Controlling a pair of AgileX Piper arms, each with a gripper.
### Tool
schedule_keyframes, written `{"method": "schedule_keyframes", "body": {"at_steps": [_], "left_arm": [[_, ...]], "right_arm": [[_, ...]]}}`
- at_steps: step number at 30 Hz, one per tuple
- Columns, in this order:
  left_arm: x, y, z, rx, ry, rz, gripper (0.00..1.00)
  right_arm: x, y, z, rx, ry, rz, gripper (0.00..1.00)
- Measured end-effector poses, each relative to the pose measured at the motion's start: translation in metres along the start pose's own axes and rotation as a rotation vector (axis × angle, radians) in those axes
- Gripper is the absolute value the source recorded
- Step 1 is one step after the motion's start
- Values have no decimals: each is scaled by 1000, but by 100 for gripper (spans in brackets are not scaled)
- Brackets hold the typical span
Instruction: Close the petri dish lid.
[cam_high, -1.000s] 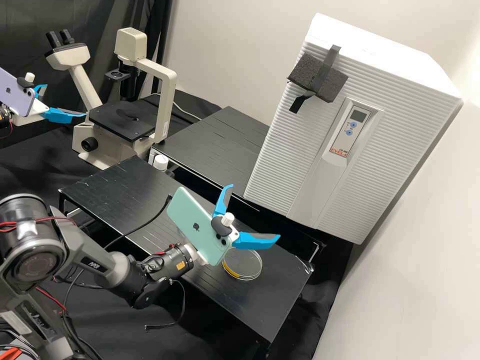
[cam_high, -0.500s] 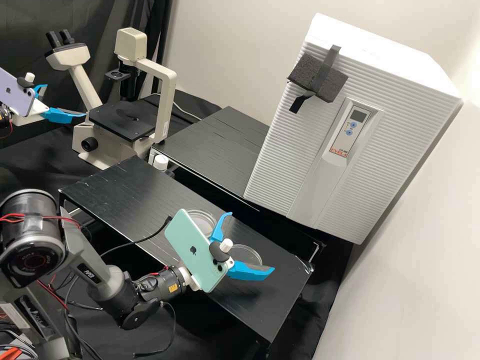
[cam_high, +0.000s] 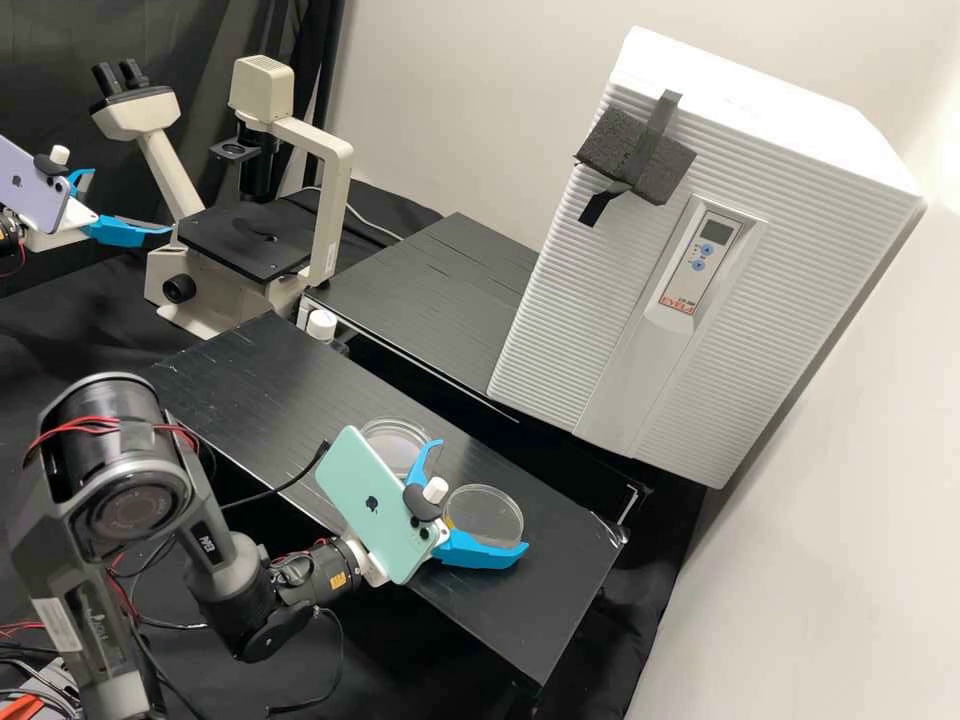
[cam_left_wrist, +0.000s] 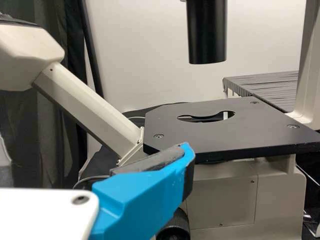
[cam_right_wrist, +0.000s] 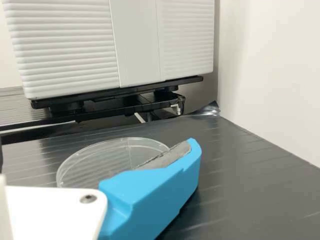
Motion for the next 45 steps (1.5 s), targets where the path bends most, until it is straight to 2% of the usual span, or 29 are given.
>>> {"method": "schedule_keyframes", "body": {"at_steps": [13,25,29,32,36,40,45], "left_arm": [[0,0,0,0,0,0,100],[0,0,0,0,0,0,100],[0,0,0,0,0,0,100],[0,0,0,0,0,0,100],[0,0,0,0,0,0,100],[0,0,0,0,0,0,100],[0,0,0,0,0,0,100]], "right_arm": [[-3,13,10,-6,-43,62,100],[-4,16,7,-11,-30,76,100],[-10,21,4,19,-26,107,100],[-19,31,2,56,-22,170,100],[-23,39,0,63,-14,224,100],[-21,36,1,67,-20,212,100],[-18,27,4,44,-40,163,100]]}}
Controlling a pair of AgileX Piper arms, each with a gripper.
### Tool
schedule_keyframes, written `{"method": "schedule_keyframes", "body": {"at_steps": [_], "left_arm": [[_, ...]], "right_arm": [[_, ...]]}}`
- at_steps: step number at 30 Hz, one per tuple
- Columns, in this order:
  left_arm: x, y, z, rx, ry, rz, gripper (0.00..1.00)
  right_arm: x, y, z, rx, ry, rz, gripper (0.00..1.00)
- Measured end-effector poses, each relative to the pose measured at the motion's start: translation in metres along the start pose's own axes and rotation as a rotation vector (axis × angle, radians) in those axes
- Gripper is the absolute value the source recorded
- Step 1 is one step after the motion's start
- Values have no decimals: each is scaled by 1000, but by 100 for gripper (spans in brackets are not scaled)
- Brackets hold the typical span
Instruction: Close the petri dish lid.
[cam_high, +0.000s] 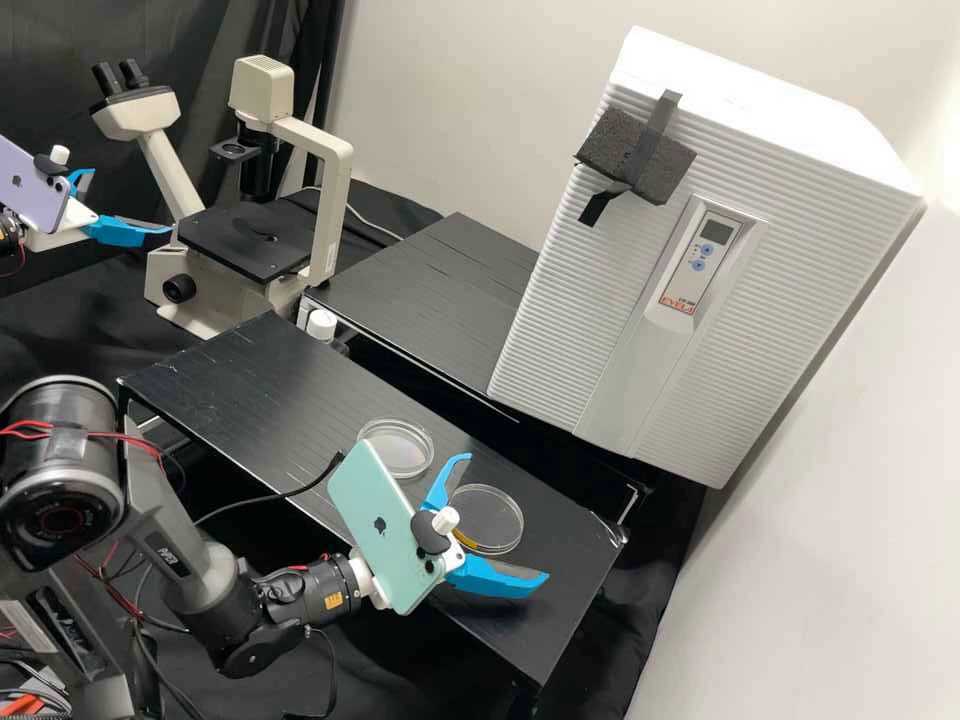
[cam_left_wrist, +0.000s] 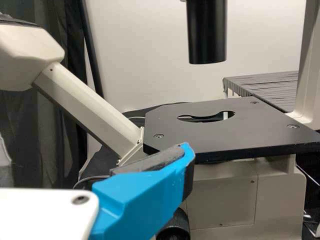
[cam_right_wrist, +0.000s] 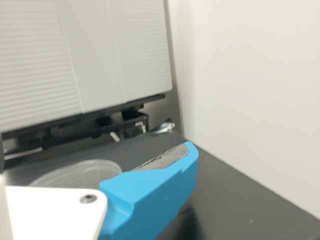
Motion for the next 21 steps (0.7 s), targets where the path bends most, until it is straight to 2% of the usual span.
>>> {"method": "schedule_keyframes", "body": {"at_steps": [6,13,21], "left_arm": [[0,0,0,0,0,0,100],[0,0,0,0,0,0,100],[0,0,0,0,0,0,100]], "right_arm": [[3,-10,5,-29,-37,-35,100],[7,-23,10,-90,-65,-72,100],[7,-23,10,-95,-63,-64,100]]}}
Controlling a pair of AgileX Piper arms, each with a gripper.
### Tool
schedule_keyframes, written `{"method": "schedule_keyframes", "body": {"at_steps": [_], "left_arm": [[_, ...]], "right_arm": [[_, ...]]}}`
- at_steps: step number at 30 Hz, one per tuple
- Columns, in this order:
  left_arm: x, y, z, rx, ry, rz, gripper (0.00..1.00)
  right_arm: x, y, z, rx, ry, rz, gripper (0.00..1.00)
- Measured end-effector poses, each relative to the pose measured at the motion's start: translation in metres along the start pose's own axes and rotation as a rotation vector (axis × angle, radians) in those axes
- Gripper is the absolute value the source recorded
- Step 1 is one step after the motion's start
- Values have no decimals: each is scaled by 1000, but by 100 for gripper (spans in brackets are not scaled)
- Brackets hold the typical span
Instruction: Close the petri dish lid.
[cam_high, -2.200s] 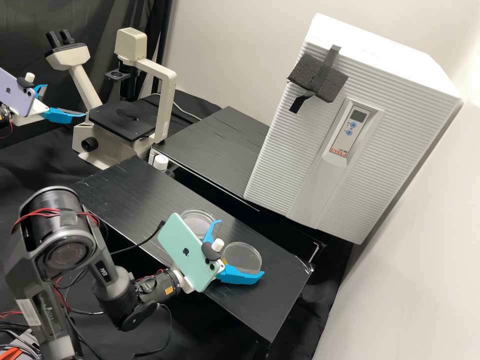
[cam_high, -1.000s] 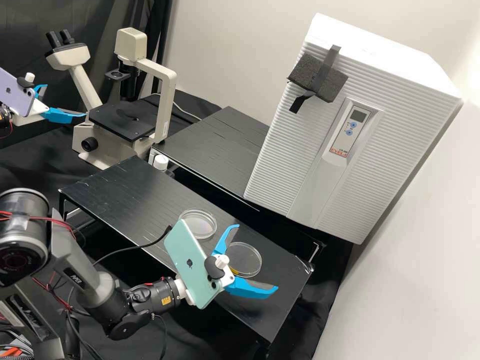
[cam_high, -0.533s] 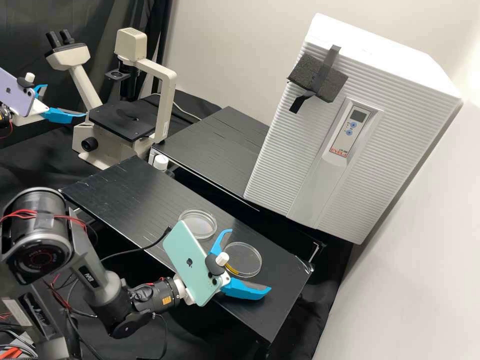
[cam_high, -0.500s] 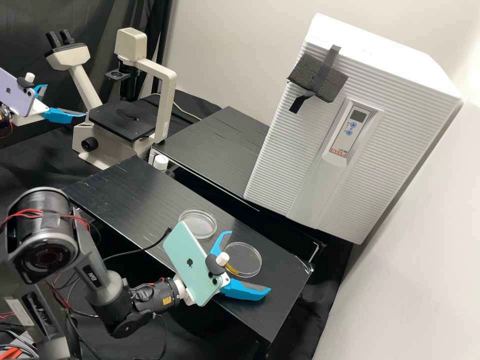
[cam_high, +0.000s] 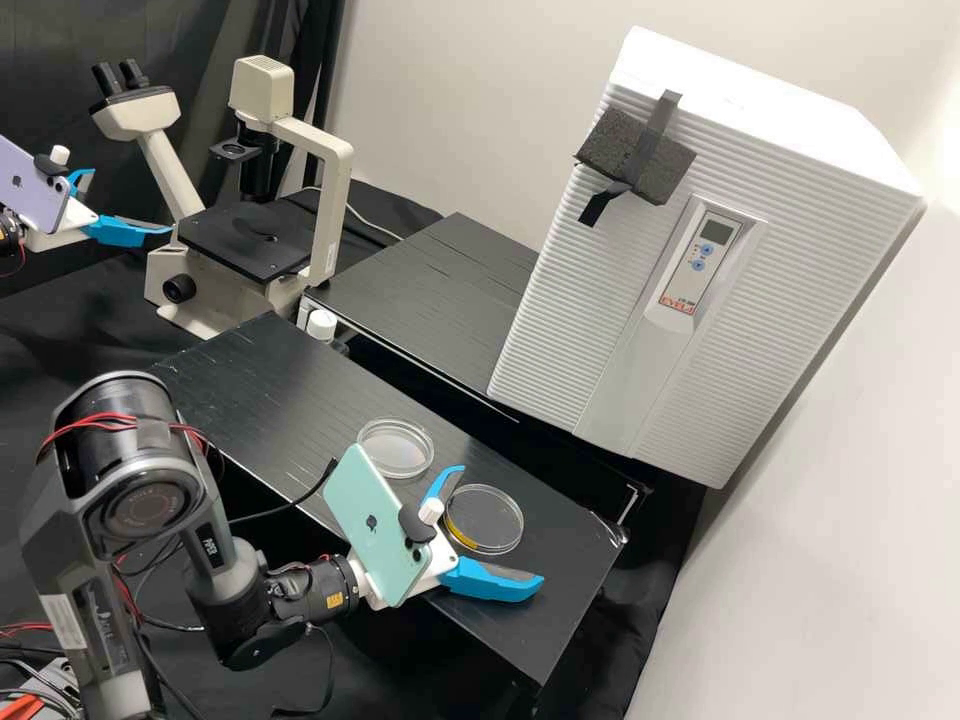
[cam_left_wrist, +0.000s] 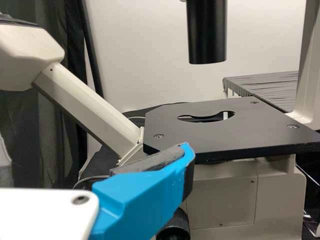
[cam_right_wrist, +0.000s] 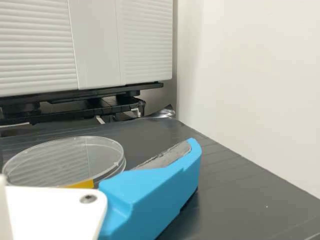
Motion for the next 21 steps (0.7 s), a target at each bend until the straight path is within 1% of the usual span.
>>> {"method": "schedule_keyframes", "body": {"at_steps": [5,6,9,10,11,19,21], "left_arm": [[0,0,0,0,0,0,100],[0,0,0,0,0,0,100],[0,0,0,0,0,0,100],[0,0,0,0,0,0,100],[0,0,0,0,0,0,100],[0,0,0,0,0,0,100],[0,0,0,0,0,0,100]], "right_arm": [[0,-1,-2,0,6,0,100],[0,-2,-4,-10,10,1,100],[-1,-7,-10,-68,41,-21,100],[-1,-8,-11,-81,47,-27,100],[-1,-9,-12,-86,53,-33,100],[1,-13,-9,-88,42,-51,100],[2,-12,-9,-87,47,-44,100]]}}
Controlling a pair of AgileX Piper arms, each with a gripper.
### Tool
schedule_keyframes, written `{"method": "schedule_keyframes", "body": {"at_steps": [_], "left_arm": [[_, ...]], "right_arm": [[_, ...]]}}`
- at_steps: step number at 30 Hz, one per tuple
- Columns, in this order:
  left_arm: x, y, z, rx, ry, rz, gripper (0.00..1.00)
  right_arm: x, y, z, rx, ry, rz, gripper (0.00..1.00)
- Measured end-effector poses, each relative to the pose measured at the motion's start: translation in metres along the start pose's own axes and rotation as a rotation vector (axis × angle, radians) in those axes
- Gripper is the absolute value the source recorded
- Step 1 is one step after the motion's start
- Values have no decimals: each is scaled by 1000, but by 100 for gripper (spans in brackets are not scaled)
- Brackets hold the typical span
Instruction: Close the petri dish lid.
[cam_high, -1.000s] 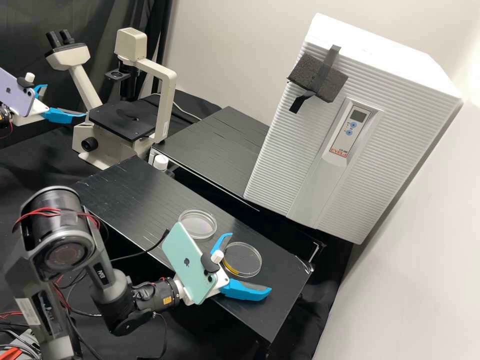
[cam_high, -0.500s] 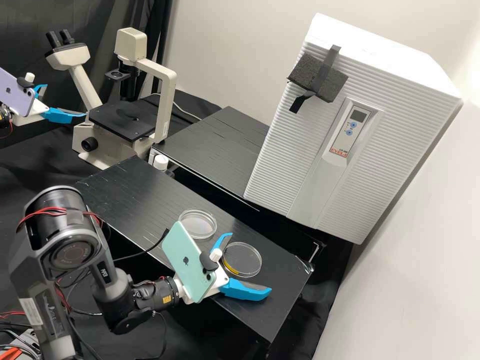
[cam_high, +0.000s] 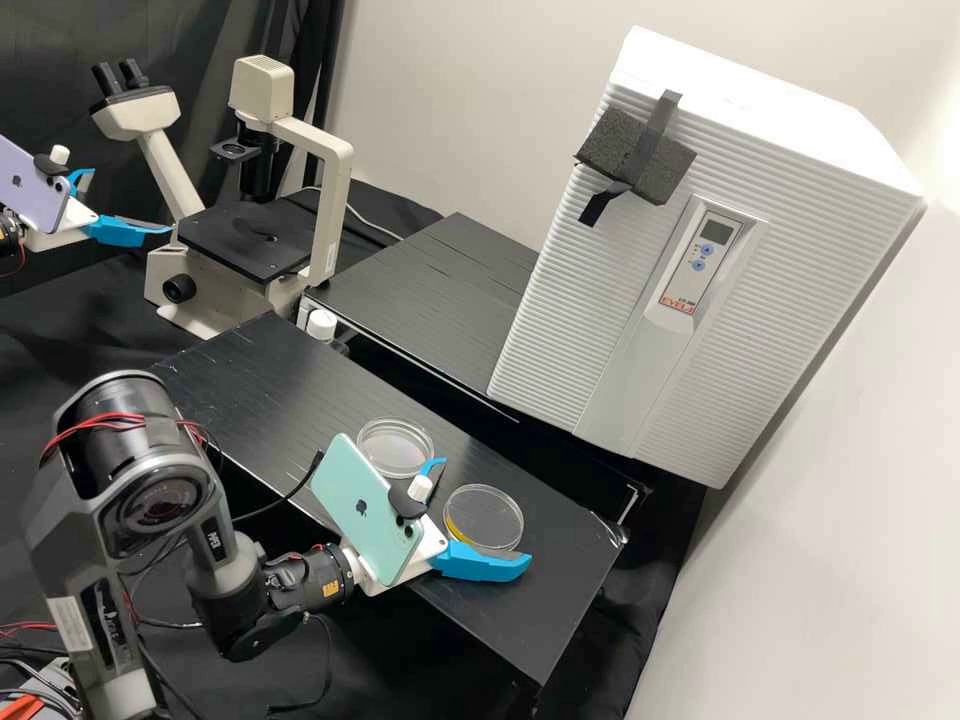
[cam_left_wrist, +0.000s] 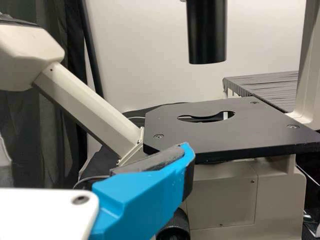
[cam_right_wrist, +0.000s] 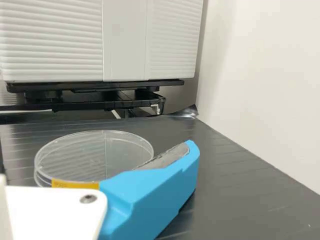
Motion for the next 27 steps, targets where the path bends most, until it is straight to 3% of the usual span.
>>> {"method": "schedule_keyframes", "body": {"at_steps": [4,5,9,27], "left_arm": [[0,0,0,0,0,0,100],[0,0,0,0,0,0,100],[0,0,0,0,0,0,100],[0,0,0,0,0,0,100]], "right_arm": [[1,-1,1,-1,1,1,100],[1,-2,2,-6,2,1,0],[6,-3,2,-26,-9,5,0],[7,-2,3,-30,-13,11,0]]}}
